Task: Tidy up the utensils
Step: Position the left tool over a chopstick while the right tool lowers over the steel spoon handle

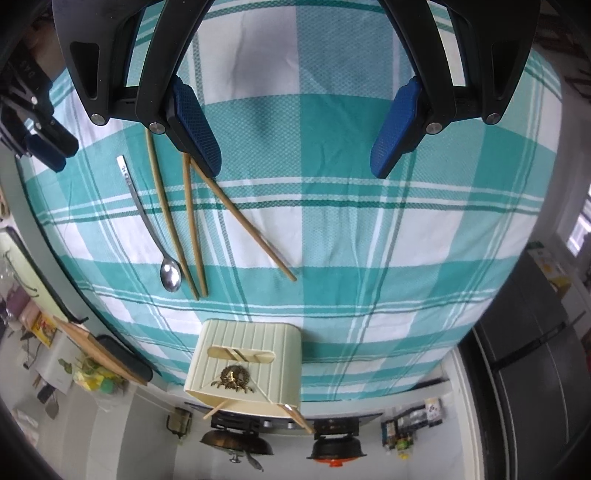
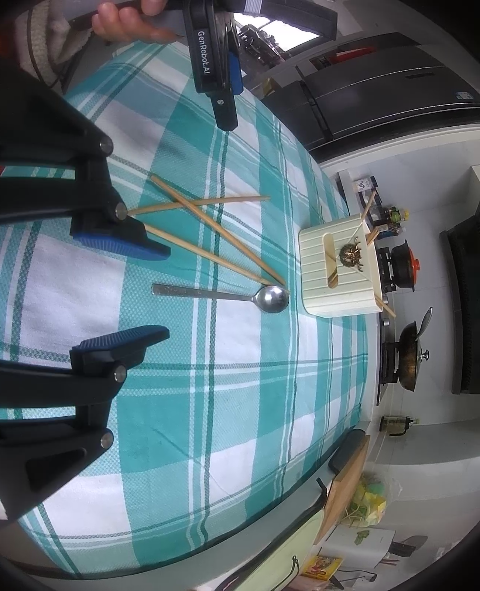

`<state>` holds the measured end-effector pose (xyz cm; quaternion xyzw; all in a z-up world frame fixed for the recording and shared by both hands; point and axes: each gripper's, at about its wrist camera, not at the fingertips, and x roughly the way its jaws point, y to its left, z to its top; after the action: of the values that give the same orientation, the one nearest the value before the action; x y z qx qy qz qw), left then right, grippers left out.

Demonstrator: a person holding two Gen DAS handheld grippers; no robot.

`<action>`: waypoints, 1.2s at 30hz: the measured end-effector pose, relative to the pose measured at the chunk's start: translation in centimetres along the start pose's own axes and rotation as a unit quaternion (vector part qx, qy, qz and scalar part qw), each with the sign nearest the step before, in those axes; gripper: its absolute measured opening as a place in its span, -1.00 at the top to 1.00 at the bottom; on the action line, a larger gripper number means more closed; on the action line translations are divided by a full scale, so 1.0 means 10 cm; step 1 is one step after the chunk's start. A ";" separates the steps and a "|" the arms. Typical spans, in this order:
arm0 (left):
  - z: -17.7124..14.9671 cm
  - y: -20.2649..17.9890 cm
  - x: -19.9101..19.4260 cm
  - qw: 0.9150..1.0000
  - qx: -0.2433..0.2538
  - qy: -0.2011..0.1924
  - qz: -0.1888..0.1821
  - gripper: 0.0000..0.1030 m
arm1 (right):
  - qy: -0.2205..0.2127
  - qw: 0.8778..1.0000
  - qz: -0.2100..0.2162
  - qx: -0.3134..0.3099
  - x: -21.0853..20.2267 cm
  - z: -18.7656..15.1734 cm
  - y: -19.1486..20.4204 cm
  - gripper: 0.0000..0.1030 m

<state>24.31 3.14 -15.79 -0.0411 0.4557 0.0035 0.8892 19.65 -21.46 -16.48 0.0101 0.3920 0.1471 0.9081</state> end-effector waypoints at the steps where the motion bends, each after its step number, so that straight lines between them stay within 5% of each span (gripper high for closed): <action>1: 0.00 0.02 0.04 1.000 -0.007 0.004 -0.007 -0.63 | 0.000 1.000 -0.001 0.001 0.01 -0.01 -0.01 0.28; 6: 0.09 -0.12 0.26 0.999 -0.007 0.017 -0.031 -0.63 | 0.006 1.000 -0.002 0.005 0.04 -0.04 -0.03 0.28; 16: 0.27 -0.42 0.81 0.999 0.019 0.037 0.030 -0.63 | 0.004 1.000 -0.019 -0.022 0.16 0.05 -0.02 0.28; 31: 0.00 -0.47 0.72 0.993 0.098 0.037 0.049 -0.72 | 0.051 0.995 -0.048 -0.076 0.87 0.16 0.15 0.29; 36: -0.05 -0.33 0.65 0.987 0.146 0.045 0.059 -0.76 | 0.051 0.994 -0.060 -0.082 0.86 0.17 0.16 0.83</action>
<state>27.82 -0.41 -21.08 0.1157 0.4922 -0.0122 0.8627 26.01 -17.44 -21.21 -0.0954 0.4246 0.1240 0.8918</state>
